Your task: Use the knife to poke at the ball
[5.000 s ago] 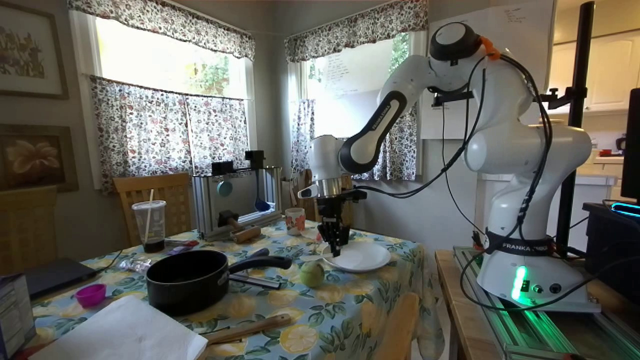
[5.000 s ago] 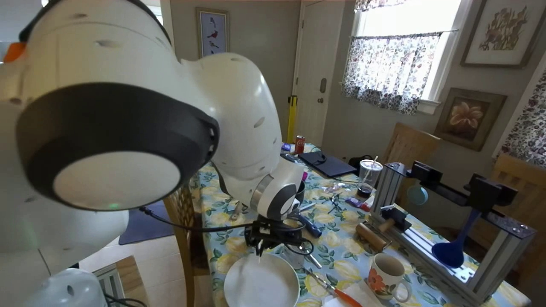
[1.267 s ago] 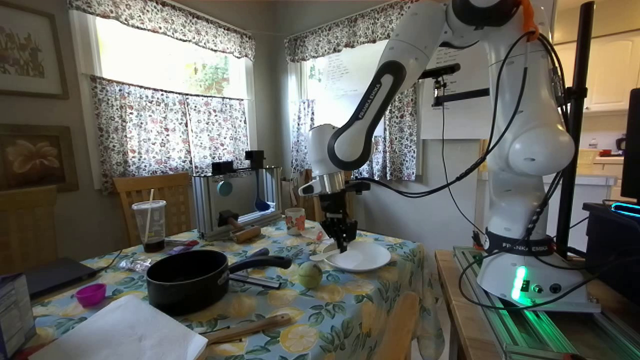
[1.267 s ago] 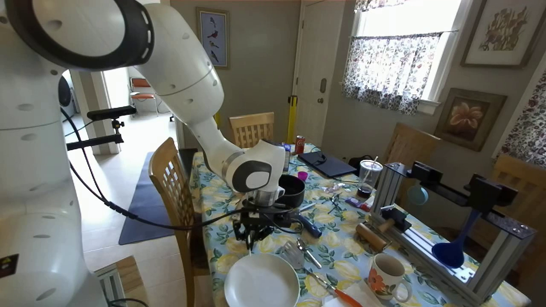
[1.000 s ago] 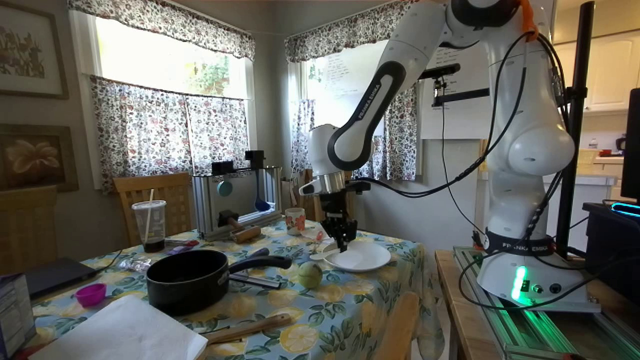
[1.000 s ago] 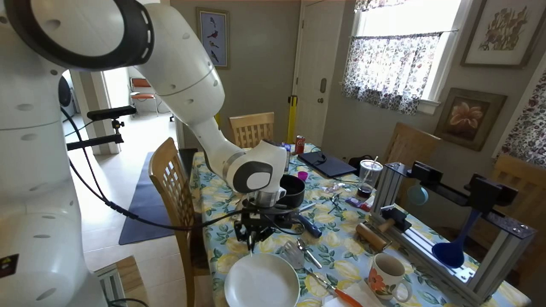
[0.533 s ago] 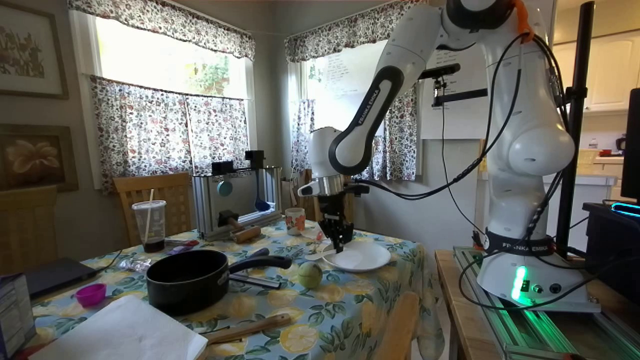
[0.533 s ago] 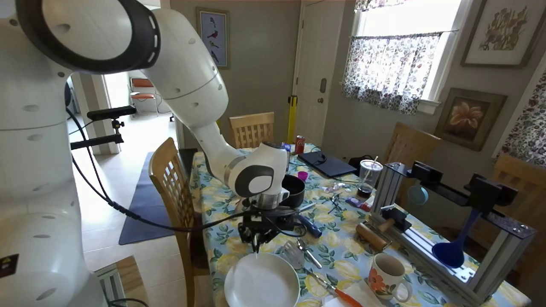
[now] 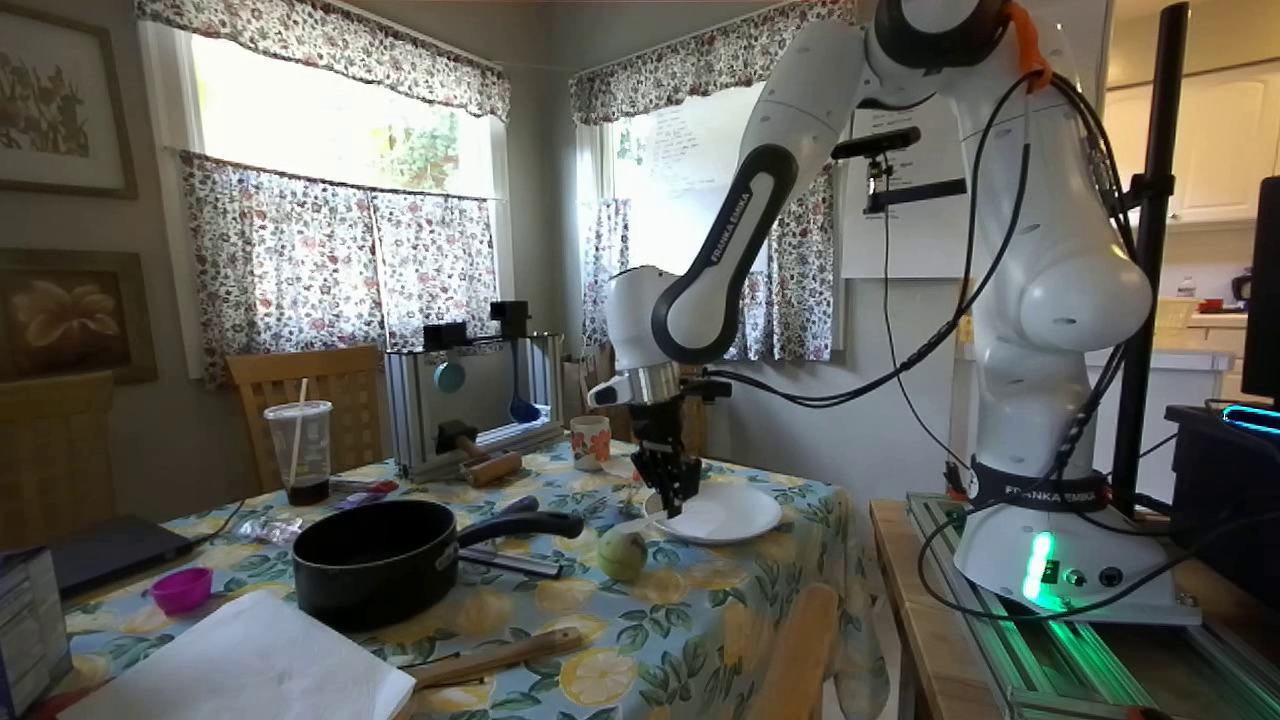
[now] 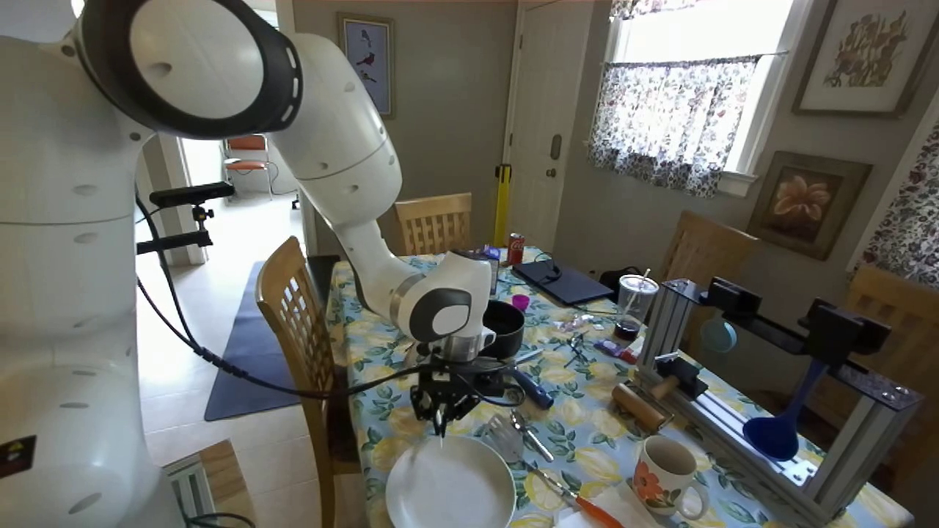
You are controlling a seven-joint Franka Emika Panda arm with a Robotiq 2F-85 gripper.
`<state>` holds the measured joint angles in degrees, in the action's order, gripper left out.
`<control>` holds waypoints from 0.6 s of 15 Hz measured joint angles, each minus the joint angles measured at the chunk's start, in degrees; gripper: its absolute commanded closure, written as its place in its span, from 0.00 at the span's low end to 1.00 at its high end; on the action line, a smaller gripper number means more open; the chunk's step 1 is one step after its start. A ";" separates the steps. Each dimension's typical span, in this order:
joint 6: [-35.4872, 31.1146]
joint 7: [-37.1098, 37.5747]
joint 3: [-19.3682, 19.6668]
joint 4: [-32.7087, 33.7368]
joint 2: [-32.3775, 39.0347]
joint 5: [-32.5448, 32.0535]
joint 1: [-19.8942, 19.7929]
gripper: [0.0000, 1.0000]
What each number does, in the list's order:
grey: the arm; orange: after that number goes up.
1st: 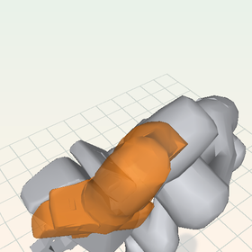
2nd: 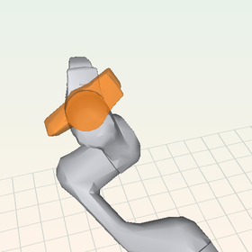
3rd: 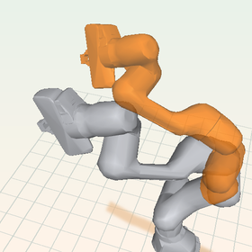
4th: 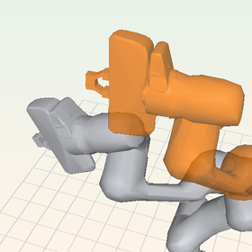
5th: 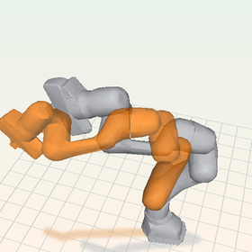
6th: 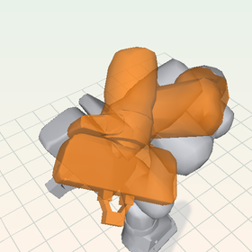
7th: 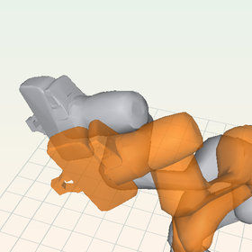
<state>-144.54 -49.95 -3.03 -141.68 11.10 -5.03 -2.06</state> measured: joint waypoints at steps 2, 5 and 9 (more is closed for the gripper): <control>0.00 0.33 -0.17 1.11 0.77 -0.45 0.50 0.98; 0.00 0.76 -0.65 2.85 1.83 -1.12 1.39 0.98; 0.00 1.09 -1.32 4.18 3.02 -1.62 2.23 0.98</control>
<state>-144.54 -48.85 -4.35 -137.50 14.12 -6.65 0.16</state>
